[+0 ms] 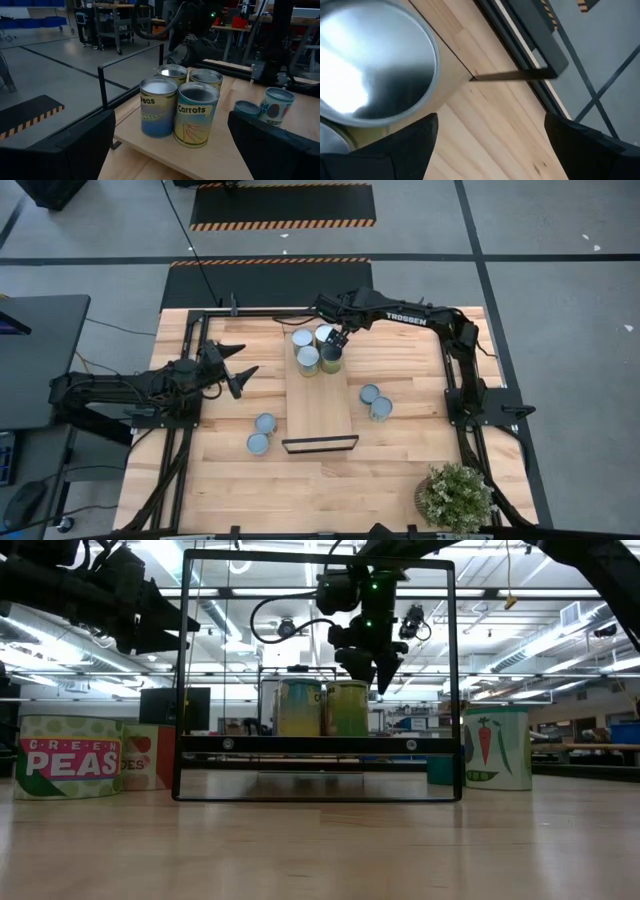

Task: Pick and place cans onto a shelf
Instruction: Put the canned green peas on the shelf

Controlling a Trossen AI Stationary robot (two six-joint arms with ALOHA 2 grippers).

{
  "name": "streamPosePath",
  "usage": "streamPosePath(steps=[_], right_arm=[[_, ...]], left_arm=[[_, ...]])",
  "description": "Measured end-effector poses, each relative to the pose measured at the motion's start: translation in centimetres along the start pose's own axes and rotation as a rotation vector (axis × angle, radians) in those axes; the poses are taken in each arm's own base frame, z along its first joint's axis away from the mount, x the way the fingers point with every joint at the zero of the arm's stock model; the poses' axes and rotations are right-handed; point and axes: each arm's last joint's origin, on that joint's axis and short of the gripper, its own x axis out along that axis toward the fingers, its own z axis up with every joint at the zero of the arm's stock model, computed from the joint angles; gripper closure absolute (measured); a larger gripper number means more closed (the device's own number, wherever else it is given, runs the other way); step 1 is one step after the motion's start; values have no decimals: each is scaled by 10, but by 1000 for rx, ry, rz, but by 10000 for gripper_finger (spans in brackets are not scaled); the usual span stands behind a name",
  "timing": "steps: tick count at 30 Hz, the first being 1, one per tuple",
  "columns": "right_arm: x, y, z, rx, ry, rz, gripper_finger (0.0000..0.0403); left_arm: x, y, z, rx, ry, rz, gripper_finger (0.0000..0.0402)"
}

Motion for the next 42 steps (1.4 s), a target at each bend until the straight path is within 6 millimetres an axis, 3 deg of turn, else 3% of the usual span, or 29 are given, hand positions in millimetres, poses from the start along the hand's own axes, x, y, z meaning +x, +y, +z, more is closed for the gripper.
streamPosePath(steps=[8, 21, 28, 34, 42], right_arm=[[-8, 0, -13, 4, 91, -19, 30], [-20, 28, -22, 12, 127, 103, 30], [-21, 28, -24, 4, 135, 77, 30], [-26, 27, -38, -10, 268, 38, 30], [-42, 55, -60, -87, 343, 67, 30]], left_arm=[[0, 0, 0, 2, 4, 0, 8], [0, 0, -1, 2, 4, 0, 8], [0, 0, -1, 2, 4, -1, 8], [0, 0, -1, 8, 12, 0, 8], [0, 0, -4, 19, 33, 3, 8]])
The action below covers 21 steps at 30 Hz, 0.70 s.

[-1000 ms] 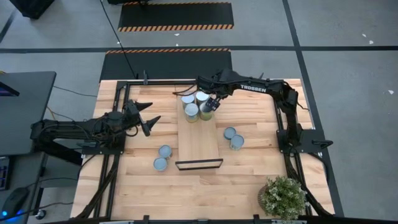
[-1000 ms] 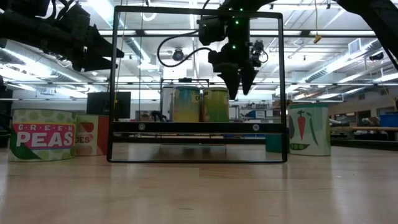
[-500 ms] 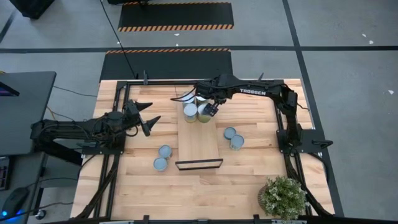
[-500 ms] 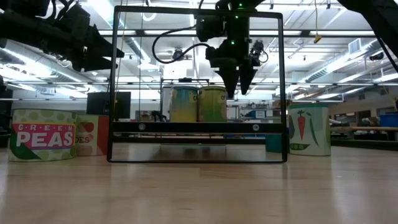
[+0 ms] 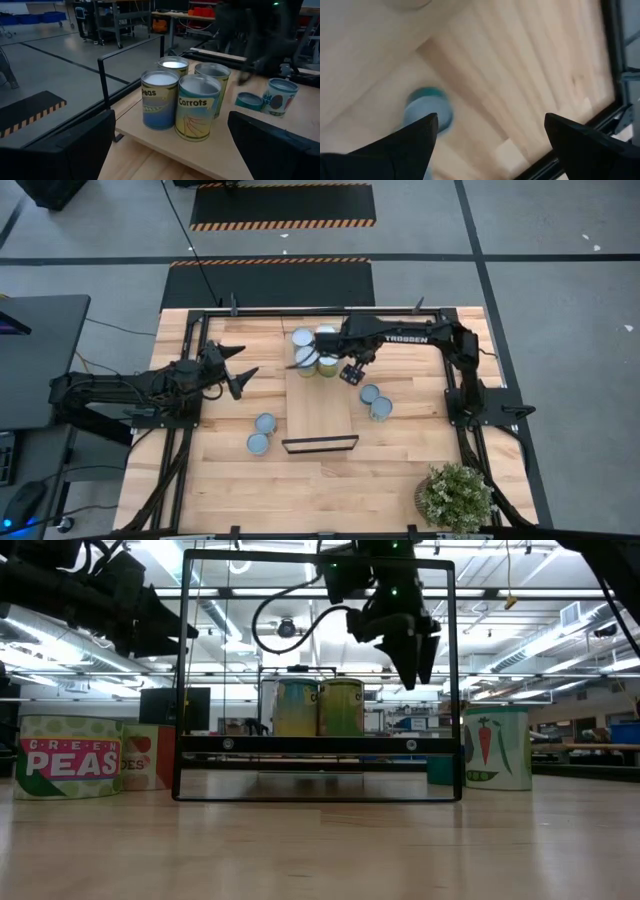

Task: Pick and place cans onto a shelf
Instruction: Put the canned green peas on the shelf

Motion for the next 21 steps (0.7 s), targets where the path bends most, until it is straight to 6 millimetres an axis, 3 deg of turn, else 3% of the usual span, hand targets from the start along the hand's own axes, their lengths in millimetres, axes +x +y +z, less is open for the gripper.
streamPosePath(steps=[5, 11, 17, 21], right_arm=[[7, 19, -18, -14, -13, -20, 30], [29, 29, -47, 12, -45, 101, 30], [39, 26, -70, 48, -91, 179, 30], [38, 22, -76, 69, -141, 201, 30]], left_arm=[[0, -1, -1, 3, 10, -33, 8], [0, -1, -1, -1, 11, -44, 8], [0, -1, -1, -17, 10, -43, 8], [0, -1, -1, -24, 9, -43, 8]])
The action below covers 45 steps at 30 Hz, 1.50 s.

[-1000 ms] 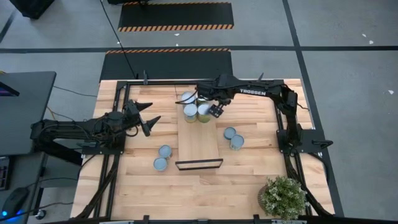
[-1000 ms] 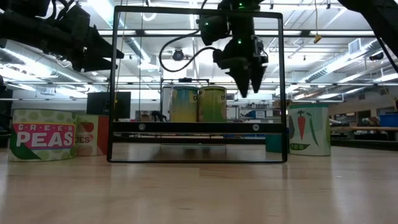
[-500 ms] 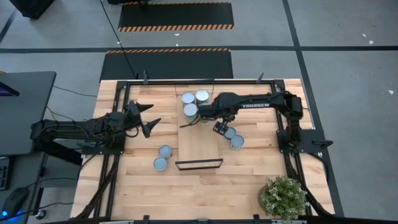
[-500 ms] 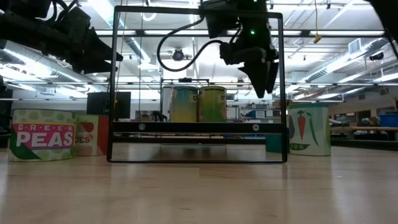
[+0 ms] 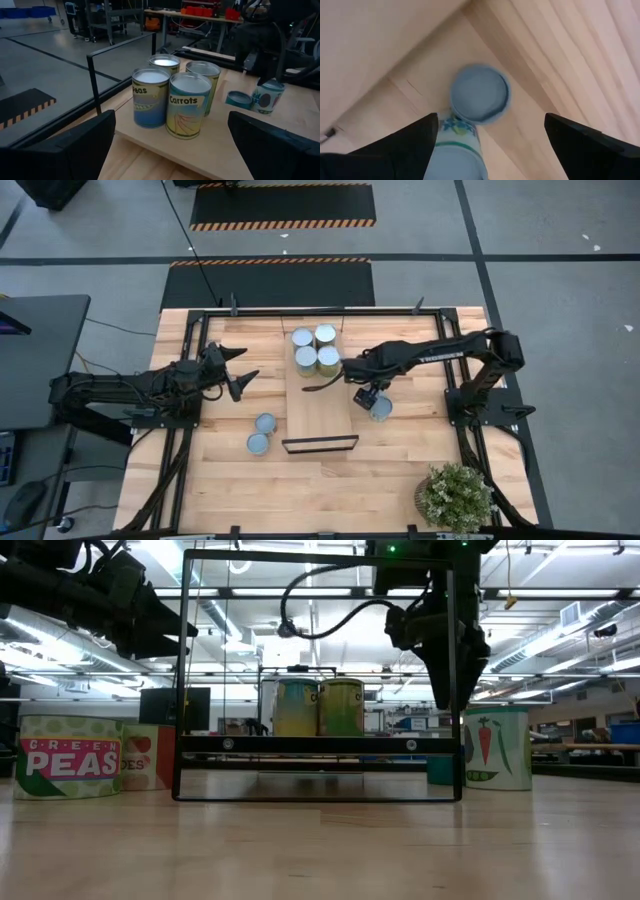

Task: Pick and place cans onto a shelf
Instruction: Put the canned green peas on the shelf

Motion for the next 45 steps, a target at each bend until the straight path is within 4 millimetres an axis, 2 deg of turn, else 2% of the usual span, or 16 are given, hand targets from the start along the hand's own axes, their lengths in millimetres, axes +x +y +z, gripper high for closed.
streamPosePath(steps=[10, 12, 16, 19, 24, 27, 29, 31, 36, 45], right_arm=[[3, 4, 8, -38, -122, 56, 30], [-1, 2, 7, -42, -128, 59, 30], [-9, -1, 0, -85, -170, -39, 30], [-19, 3, -9, -146, -270, -154, 30], [-33, 5, -18, -250, -419, -121, 30], [-36, -1, -22, -290, -511, -95, 30], [-38, -7, -24, -303, -574, -77, 30], [-40, -11, -26, -311, -637, -59, 30], [-45, -18, -30, -315, -775, -26, 30], [-35, -26, -39, -334, -932, -81, 30]], left_arm=[[0, 0, -1, 3, 8, -3, 8], [0, -1, -1, 5, 17, -52, 8], [-1, -6, 1, 25, 42, -220, 8], [-2, -7, 2, 30, 40, -233, 8], [1, -6, 0, 8, 58, -172, 8], [1, -11, -1, -41, 106, -335, 8], [0, -16, 2, -102, 183, -449, 10], [-2, -20, 11, -145, 277, -460, 13], [1, -30, 17, -171, 578, -323, 22], [3, -69, 13, -219, 1143, -141, 24]])
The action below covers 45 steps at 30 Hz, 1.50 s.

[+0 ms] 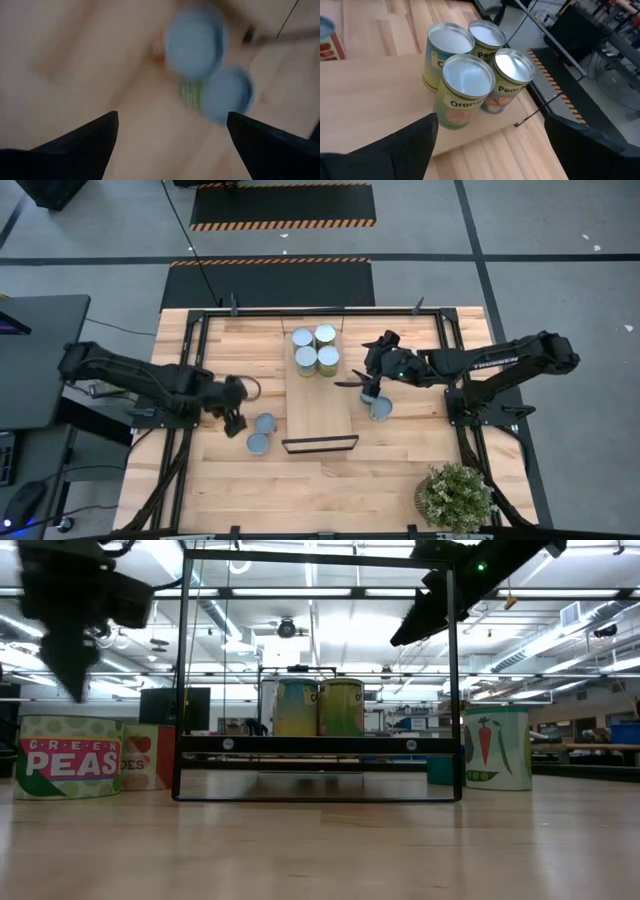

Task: Pick and place cans onto a shelf
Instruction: Put the canned green peas on the shelf

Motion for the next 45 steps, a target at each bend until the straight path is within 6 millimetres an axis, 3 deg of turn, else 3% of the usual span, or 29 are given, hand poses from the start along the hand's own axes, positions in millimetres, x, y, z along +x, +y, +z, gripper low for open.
streamPosePath(steps=[4, 9, 14, 18, 24, 28, 33, 45], right_arm=[[-2, 0, -11, 18, -39, 1, 30], [-4, 3, -26, 30, -102, 11, 30], [-10, 3, -28, -10, -156, 18, 30], [-17, -1, -23, -4, -198, 14, 30], [-19, -2, -21, -3, -217, 16, 30], [-19, -3, -19, -14, -239, 38, 30], [-17, -5, -18, -9, -251, 66, 30], [-13, -6, -25, -9, -236, 56, 30]], left_arm=[[6, -26, -8, -59, 161, 2, 24], [19, -54, -22, -143, 234, 19, 24], [35, -74, -30, -289, 236, 103, 24], [38, -103, -28, -281, 169, 173, 24], [53, -127, -35, -254, 118, 359, 24], [74, -132, -41, -228, 103, 392, 24], [93, -128, -32, -249, 90, 458, 24], [106, -119, 6, -203, 91, 387, 30]])
